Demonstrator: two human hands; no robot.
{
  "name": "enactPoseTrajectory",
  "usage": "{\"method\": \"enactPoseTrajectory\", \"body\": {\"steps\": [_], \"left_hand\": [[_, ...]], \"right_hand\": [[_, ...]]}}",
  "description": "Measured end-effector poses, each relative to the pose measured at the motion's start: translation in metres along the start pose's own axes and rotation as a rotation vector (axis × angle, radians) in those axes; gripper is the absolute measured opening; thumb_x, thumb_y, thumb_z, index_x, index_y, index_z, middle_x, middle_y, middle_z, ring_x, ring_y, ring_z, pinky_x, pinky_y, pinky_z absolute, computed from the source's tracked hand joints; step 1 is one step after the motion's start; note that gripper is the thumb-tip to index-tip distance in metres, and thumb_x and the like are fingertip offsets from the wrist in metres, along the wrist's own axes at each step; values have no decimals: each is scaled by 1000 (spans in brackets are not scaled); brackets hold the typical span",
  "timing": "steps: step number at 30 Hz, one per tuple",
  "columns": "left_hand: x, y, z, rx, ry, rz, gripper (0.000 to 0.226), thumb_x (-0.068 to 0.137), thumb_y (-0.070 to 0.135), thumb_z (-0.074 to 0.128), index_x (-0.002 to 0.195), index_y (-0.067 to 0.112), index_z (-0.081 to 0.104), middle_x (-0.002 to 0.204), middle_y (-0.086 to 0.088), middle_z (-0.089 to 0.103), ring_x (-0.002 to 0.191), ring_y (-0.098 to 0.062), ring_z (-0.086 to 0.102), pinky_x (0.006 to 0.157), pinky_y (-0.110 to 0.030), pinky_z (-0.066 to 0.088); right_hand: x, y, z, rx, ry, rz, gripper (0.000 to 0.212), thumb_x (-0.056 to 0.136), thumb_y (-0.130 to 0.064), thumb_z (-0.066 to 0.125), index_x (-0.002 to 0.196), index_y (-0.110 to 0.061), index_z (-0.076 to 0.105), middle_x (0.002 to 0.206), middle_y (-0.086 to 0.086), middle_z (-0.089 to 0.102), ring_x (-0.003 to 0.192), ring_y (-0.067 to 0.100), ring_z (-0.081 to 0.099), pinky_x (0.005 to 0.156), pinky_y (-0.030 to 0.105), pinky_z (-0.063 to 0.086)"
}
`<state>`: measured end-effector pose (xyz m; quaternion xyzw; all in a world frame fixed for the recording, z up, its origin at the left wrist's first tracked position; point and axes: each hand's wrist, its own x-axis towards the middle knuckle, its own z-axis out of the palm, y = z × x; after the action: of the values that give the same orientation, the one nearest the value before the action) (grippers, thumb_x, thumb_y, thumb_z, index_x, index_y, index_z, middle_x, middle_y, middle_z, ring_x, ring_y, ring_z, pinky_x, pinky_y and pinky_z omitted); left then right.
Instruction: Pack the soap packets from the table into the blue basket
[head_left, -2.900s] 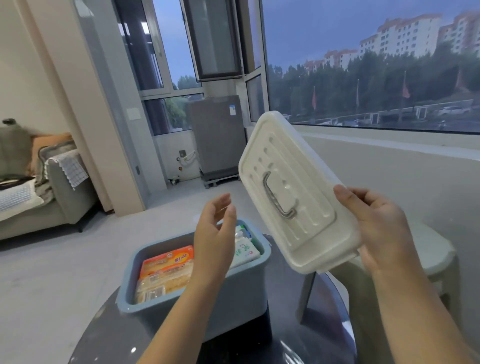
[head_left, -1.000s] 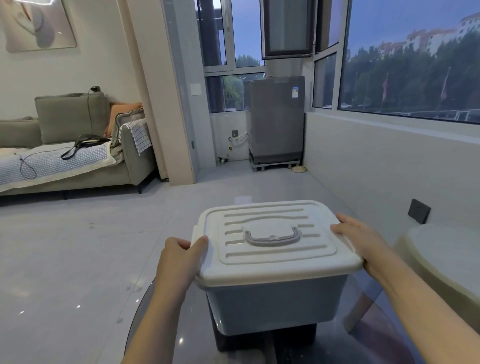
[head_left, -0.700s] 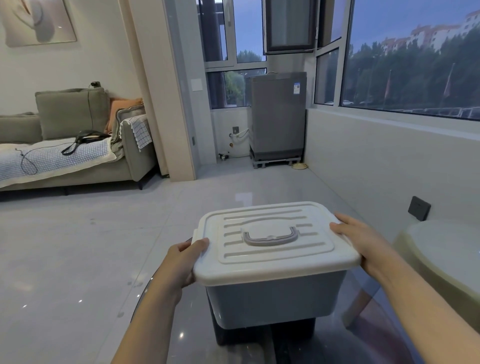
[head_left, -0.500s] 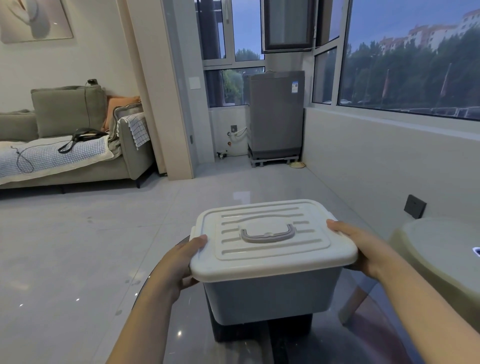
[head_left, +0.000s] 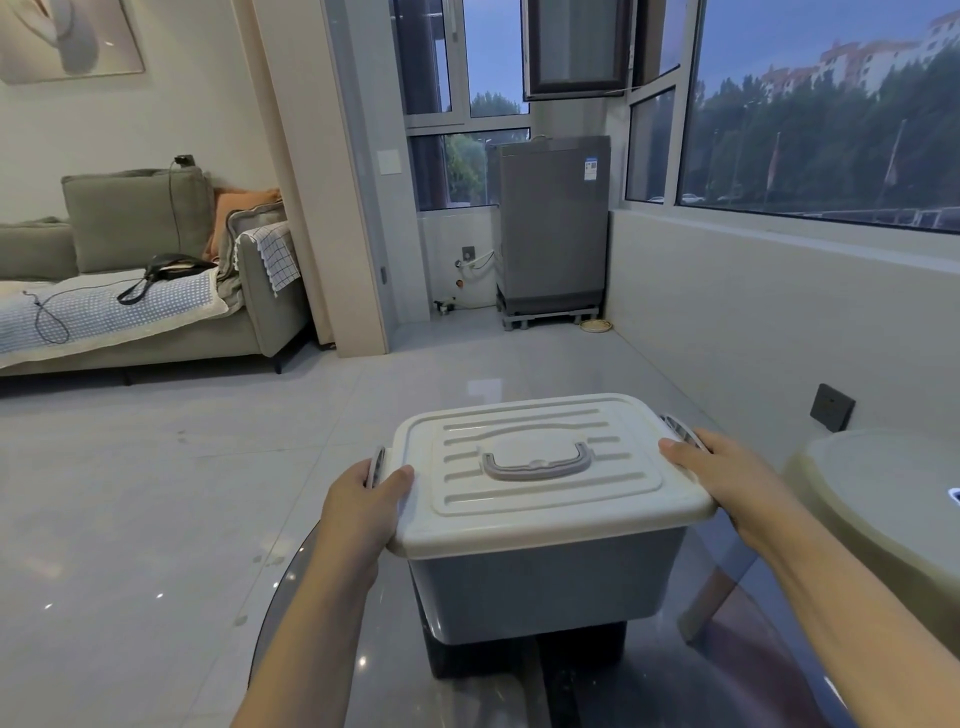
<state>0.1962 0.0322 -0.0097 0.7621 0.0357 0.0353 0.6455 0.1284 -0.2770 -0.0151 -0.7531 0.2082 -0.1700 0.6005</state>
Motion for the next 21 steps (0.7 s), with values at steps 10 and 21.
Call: {"method": "enactPoseTrajectory", "body": {"steps": [10,21], "left_hand": [[10,-1,-6,118,85,83,17,82,4,51,67,10,45,68,-10,34,65,-21,31,57,-33,22],[22,-1,-15,319,126,75,25,87,14,45,95,-3,61,95,-33,54,87,-41,56,74,-41,47]], "right_hand": [[-3,-3,23,4,-6,-33,32,93,-16,47,122,-15,60,109,11,67,102,33,60,88,45,48],[-11,-12,37,-45,-107,-3,45,94,-28,47,138,-19,41,136,6,51,118,27,51,102,45,40]]}}
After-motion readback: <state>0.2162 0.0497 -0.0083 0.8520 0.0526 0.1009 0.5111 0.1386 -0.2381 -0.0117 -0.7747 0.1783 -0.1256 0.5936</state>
